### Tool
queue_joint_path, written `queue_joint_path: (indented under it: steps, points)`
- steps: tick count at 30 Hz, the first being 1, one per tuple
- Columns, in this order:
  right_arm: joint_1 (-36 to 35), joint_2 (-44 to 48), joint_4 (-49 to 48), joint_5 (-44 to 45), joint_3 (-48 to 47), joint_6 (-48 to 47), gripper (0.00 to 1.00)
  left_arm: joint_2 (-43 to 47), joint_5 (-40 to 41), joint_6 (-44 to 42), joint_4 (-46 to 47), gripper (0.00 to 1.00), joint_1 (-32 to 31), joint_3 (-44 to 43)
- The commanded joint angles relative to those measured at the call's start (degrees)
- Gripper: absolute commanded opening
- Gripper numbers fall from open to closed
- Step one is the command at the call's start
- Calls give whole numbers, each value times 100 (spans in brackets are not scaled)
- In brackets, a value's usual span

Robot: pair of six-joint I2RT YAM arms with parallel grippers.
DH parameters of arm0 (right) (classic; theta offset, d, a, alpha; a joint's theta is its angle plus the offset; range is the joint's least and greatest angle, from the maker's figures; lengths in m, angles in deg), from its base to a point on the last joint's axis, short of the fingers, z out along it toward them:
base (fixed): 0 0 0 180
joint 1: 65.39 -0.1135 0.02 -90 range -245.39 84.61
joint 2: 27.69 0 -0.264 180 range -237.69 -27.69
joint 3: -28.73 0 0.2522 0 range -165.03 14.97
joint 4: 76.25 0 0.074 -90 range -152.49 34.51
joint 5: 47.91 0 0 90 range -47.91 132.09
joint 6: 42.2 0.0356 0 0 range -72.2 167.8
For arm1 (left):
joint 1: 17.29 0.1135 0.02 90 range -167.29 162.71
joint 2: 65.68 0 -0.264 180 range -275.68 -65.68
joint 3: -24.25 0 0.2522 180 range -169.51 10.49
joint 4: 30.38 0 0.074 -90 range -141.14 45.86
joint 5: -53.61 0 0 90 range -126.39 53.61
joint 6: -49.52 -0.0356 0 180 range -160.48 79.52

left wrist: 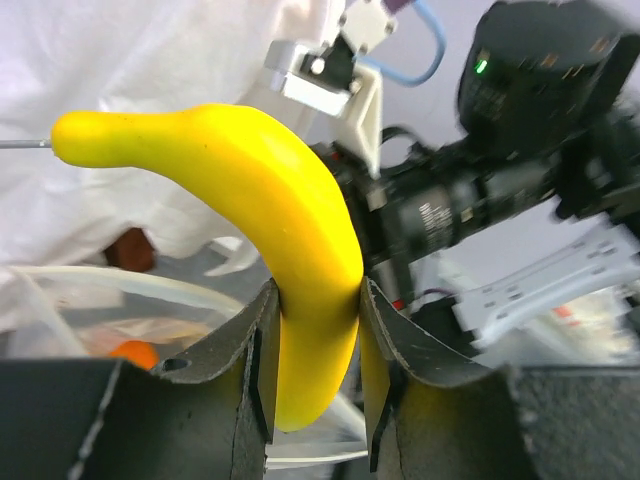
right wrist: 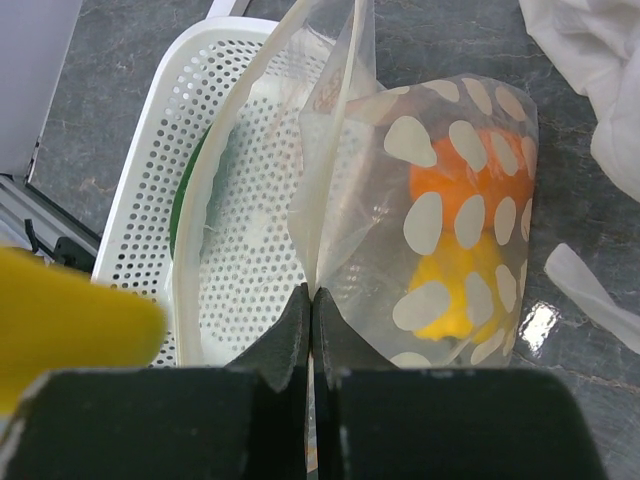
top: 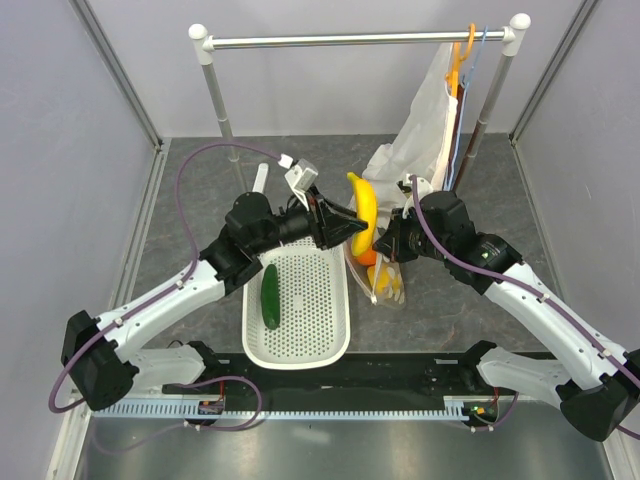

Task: Place the food in the zip-top bag and seal the zipper
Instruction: Place the fake fruit in the zipper food storage bag.

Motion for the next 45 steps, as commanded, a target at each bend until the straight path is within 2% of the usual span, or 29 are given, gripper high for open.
queue_joint_path:
  steps: [1,5,9,15,18,19,20,21,22,23,25,28,29,31,32,35,36,39,43,45]
  points:
    - [35,-24,-218,-172,-178,147,0,-21,156,-1674,934,19,-58,333]
    - [70,-24,-236,-356,-204,217,0,-65,-82,-2483,1295,20,-137,536]
    - [70,-50,-227,-515,-266,235,0,-66,-362,-3658,1611,21,-172,790]
    - [149,-68,-148,-611,-371,331,0,49,-811,-4898,1735,33,-172,1247]
    - [175,-68,-139,-682,-389,323,0,93,-916,-5252,1735,56,-172,1379]
    - [176,-77,-139,-691,-389,323,0,101,-908,-5270,1726,70,-172,1380]
    - [184,-77,-139,-708,-380,323,0,110,-882,-5279,1639,78,-172,1362]
    - [176,-77,-131,-708,-380,314,0,189,-821,-5279,1569,90,-172,1293]
    - [176,-68,-139,-700,-389,297,0,242,-768,-5270,1490,95,-172,1266]
    - [176,-59,-139,-717,-389,288,0,312,-637,-5236,1332,99,-164,1257]
    - [176,-51,-131,-717,-389,253,0,618,-531,-5157,1034,100,-164,1152]
    - [176,-15,-113,-682,-372,200,0,1137,-215,-4683,-37,100,-164,775]
    - [176,-7,-104,-647,-354,182,0,1243,39,-4342,-841,100,-155,521]
    - [176,11,-104,-603,-328,156,0,1515,417,-3623,-1645,99,-137,256]
    - [176,20,-96,-585,-319,138,0,1586,741,-3392,-2597,98,-111,46]
    - [176,46,-130,-559,-266,147,0,1771,1331,-2556,-3799,93,21,-210]
    - [176,55,-139,-550,-214,156,0,1798,1394,-2415,-4463,91,82,-237]
    - [176,64,-183,-568,-169,182,0,1789,1535,-1765,-5555,87,275,-360]
    - [176,73,-175,-489,-117,138,0,1588,1859,-450,-6628,85,346,-290]
    - [176,81,-183,-471,-90,121,0,1508,1948,-174,-6816,86,460,-220]
